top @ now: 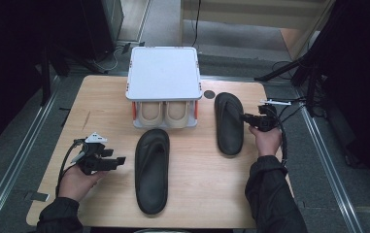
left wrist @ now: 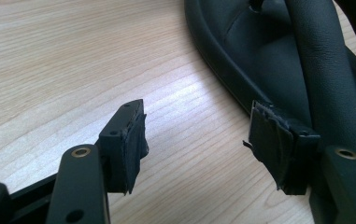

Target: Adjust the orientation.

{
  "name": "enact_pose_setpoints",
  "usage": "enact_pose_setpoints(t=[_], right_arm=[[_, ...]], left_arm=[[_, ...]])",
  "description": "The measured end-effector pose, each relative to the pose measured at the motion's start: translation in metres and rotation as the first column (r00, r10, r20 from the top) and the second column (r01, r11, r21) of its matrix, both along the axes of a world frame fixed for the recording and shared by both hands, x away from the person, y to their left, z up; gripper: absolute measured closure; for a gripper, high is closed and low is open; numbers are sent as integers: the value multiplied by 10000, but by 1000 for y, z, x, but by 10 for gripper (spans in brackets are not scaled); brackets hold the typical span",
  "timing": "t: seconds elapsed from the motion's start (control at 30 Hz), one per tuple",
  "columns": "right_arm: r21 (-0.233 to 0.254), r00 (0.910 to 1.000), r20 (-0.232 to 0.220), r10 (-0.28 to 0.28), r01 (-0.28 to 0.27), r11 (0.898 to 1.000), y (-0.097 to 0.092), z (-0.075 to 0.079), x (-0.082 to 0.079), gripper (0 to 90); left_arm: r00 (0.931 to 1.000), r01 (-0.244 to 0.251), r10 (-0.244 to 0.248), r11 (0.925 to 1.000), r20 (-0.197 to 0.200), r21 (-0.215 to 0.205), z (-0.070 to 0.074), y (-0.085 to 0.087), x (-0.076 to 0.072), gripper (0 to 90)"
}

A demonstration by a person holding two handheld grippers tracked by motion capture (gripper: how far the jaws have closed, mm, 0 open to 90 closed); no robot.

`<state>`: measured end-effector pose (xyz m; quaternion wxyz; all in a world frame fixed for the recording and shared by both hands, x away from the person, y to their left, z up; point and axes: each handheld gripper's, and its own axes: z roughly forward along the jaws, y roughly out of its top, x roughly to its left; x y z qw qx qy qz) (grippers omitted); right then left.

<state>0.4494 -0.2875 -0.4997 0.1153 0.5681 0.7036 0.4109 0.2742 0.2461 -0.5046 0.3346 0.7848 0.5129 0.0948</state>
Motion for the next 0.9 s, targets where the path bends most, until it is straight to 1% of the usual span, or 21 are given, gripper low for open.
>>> enact_pose_setpoints(t=[0.17,0.23,0.27,0.47,0.63,0.77,0.9], right_arm=[[-113,9999,-133,-32,31,9999,3,-4,2,665],[41,9997,-226,-14,15,10000,3,-6,5,659],[61,9993,-378,-24,26,10000,3,-7,6,659],[-33,9990,-447,-32,31,10000,6,-10,9,660],[-51,9987,-504,-47,45,10000,8,-11,10,680],[51,9983,-562,-139,143,9999,7,-10,10,702],[-93,9972,-692,-295,290,9995,7,-8,10,717]], left_arm=[[10000,42,-42,10000,-15,42,0,-1,-1,370],[10000,16,-16,10000,-11,35,-1,-2,-1,370],[10000,42,-42,10000,-17,50,-1,-2,-1,370],[10000,83,-82,9999,-47,77,-1,-3,-1,370],[9999,114,-114,9999,-70,92,-1,-3,-1,370],[9999,105,-104,9999,-62,79,-1,-3,-1,370],[9999,144,-144,9999,-64,93,-2,-4,-1,370]])
